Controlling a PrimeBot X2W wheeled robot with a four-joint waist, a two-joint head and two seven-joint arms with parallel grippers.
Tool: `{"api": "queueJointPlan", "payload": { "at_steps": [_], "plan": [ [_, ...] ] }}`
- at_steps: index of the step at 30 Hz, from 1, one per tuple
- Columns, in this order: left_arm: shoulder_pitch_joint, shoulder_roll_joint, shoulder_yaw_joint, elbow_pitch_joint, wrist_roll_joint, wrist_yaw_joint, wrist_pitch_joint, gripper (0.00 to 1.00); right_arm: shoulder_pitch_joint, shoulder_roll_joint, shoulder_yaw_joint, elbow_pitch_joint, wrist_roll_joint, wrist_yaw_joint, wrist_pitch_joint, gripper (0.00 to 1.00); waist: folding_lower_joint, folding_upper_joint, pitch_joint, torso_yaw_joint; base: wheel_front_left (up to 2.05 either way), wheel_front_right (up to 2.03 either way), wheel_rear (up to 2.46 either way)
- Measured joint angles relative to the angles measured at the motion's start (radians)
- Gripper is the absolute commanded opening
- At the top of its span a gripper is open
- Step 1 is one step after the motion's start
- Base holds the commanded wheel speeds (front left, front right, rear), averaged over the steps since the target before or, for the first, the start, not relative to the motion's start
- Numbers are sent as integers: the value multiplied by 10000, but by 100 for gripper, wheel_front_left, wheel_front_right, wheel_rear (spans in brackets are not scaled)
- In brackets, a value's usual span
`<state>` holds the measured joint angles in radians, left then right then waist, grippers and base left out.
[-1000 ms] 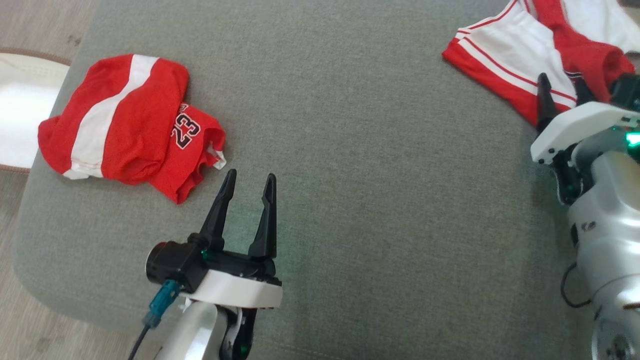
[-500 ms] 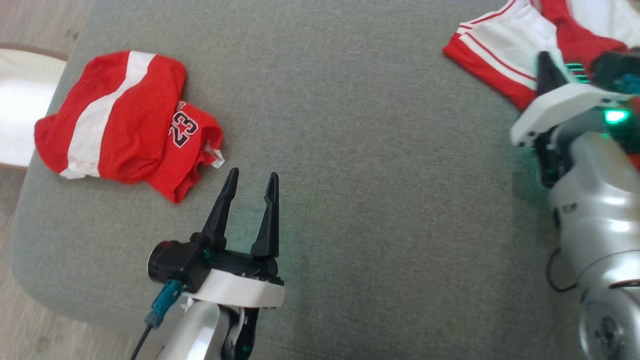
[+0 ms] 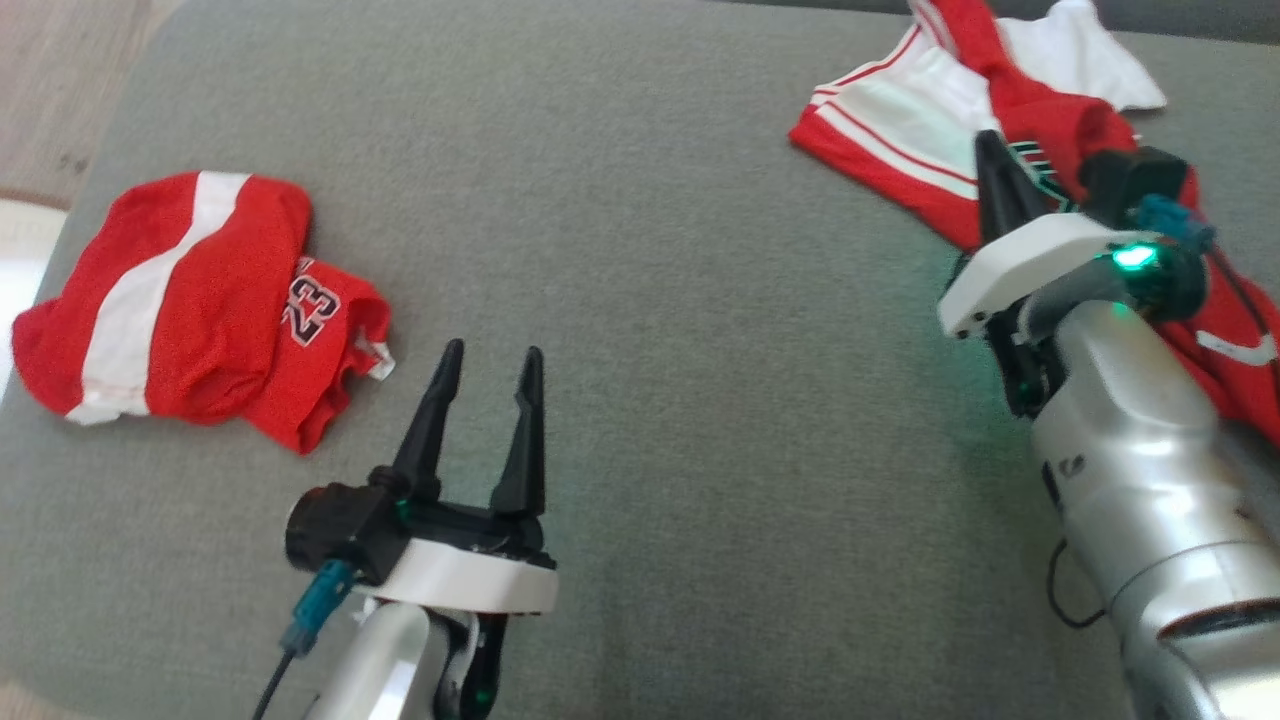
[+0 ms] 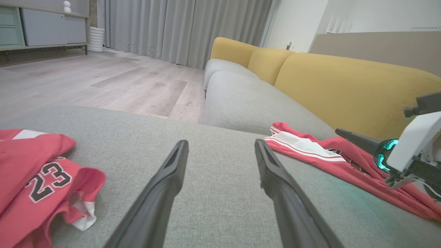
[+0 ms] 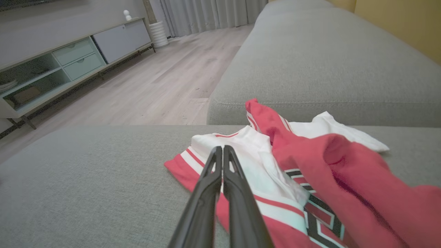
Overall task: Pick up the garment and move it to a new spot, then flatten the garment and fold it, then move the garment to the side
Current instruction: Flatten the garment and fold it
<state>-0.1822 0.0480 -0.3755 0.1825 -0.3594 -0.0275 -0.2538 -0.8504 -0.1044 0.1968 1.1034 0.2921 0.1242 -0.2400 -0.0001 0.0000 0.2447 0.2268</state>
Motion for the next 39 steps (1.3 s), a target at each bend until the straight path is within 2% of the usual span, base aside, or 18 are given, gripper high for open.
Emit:
{"api": "queueJointPlan", "payload": {
  "at_steps": [3,6,15,20,21,22,26,39],
  "plan": [
    [67,0,282,15,105,0,0,100,355,46,203,-708,-54,0,-79,0,0,0,-169,-227,0,0,0],
    [170,0,577,10,178,-4,0,100,1154,40,-2,-2094,-253,0,-82,0,0,0,-359,-528,0,0,0],
    [466,0,1030,-79,395,-173,0,100,4916,339,-1143,-5965,-1093,0,-111,0,-1,0,-1015,-1474,0,0,0],
    [541,0,1129,-84,424,-180,0,100,6263,426,-1467,-7145,-1277,0,-111,0,-1,0,-1269,-1818,0,0,0],
    [600,0,1135,-84,420,-182,0,100,6533,441,-1521,-7336,-1271,0,-111,42,-1,0,-1329,-1888,0,0,0],
    [677,0,1137,-81,393,-236,0,100,6790,445,-1555,-7499,-1175,0,-111,100,-1,0,-1388,-1949,0,0,0],
    [934,2,1183,8,-161,-355,0,100,7464,476,-1450,-8096,-1005,0,-111,100,-1,1,-1574,-2105,0,0,0],
    [1228,6,1214,117,192,-447,0,100,7650,545,-1373,-8157,-984,0,-111,100,0,0,-1725,-2155,0,0,0]
  ]
}}
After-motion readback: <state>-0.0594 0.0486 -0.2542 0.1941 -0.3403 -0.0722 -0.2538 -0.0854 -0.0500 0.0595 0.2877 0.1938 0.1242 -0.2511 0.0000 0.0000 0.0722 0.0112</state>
